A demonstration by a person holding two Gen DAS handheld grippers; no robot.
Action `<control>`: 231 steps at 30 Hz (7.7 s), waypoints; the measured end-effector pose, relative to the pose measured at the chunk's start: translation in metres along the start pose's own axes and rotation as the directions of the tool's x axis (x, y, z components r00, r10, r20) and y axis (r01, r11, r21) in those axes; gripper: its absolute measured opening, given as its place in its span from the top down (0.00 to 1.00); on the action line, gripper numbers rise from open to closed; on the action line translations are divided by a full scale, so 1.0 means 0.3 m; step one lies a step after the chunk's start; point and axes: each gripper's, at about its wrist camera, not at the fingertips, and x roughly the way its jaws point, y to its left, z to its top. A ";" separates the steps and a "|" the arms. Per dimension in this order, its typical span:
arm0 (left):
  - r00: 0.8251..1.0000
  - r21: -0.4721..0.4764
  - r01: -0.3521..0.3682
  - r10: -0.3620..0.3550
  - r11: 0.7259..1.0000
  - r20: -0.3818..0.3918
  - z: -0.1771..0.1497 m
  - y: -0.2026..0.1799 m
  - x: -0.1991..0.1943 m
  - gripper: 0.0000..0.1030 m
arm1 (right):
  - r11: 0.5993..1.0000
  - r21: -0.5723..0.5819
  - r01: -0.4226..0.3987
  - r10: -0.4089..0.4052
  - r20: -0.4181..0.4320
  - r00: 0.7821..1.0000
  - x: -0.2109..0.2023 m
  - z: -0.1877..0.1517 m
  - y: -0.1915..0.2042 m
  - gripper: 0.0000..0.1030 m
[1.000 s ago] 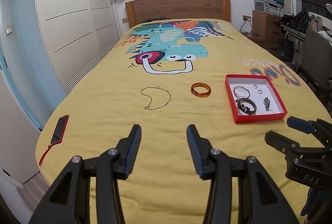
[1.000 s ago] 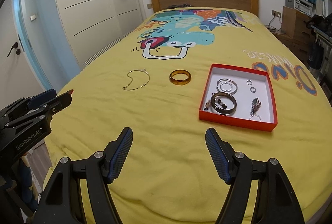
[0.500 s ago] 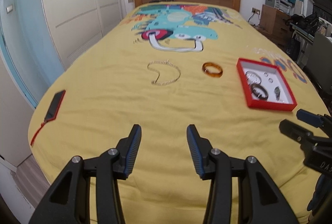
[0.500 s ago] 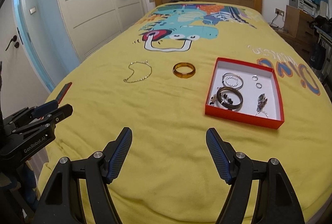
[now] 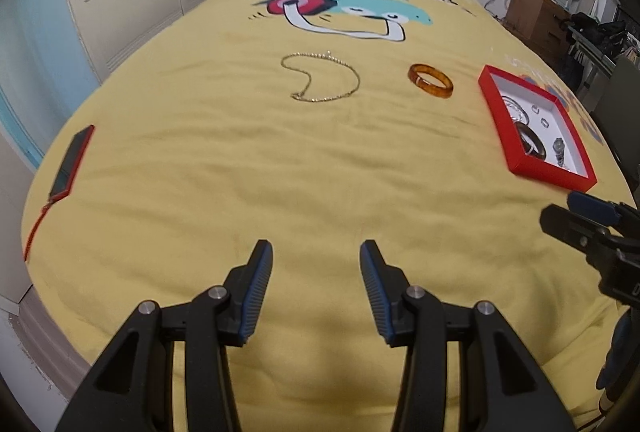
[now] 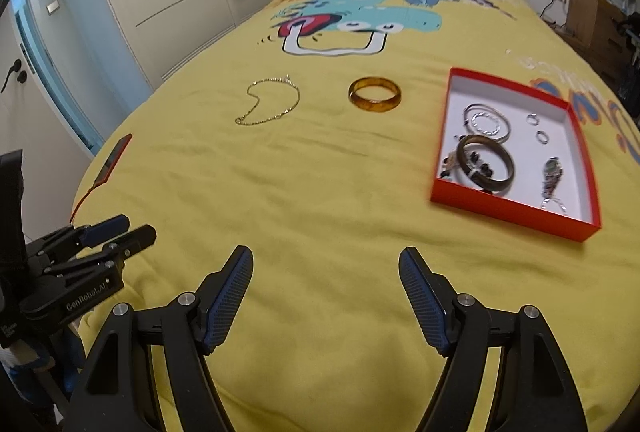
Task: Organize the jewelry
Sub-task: 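Withdraw both tools from the box back over the bedspread, then grasp the silver chain necklace with the left tool while the right tool grasps the amber bangle, then carry the necklace and amber bangle into the red box and open both tools, then withdraw both tools from the red box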
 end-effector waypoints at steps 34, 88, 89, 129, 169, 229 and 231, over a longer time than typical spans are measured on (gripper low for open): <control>0.933 -0.190 0.329 -0.349 0.925 -0.086 0.607 0.046 0.647 0.47 | 0.999 -0.040 0.000 0.000 -0.002 1.000 0.404 0.490 -0.168 0.28; 0.979 -0.100 0.153 -0.137 0.983 0.151 0.347 0.140 -0.013 0.98 | 0.973 -0.029 -0.228 0.229 -0.003 0.974 0.108 0.303 0.090 0.91; 0.978 -0.092 0.154 -0.139 0.984 0.158 0.337 0.130 -0.037 0.98 | 0.973 -0.032 -0.230 0.230 0.007 0.973 0.085 0.295 0.090 0.91; 0.936 0.253 0.182 -0.246 0.950 0.250 0.197 -0.575 -0.430 0.98 | 0.997 0.066 -0.049 0.030 0.253 0.967 -0.423 -0.044 -0.327 0.91; 0.958 0.274 0.261 -0.284 0.926 0.046 0.707 -0.981 0.310 0.98 | 0.998 0.067 0.020 -0.027 0.115 0.993 0.048 0.387 -0.770 0.89; 0.971 0.088 0.029 -0.049 0.996 0.233 0.274 -0.379 -0.332 0.59 | 0.983 0.171 0.064 -0.108 0.265 0.958 -0.431 0.072 -0.343 0.01; 0.968 0.080 0.013 -0.032 0.997 0.250 0.250 -0.352 -0.361 0.59 | 0.982 0.174 0.070 -0.116 0.268 0.957 -0.438 0.054 -0.317 0.01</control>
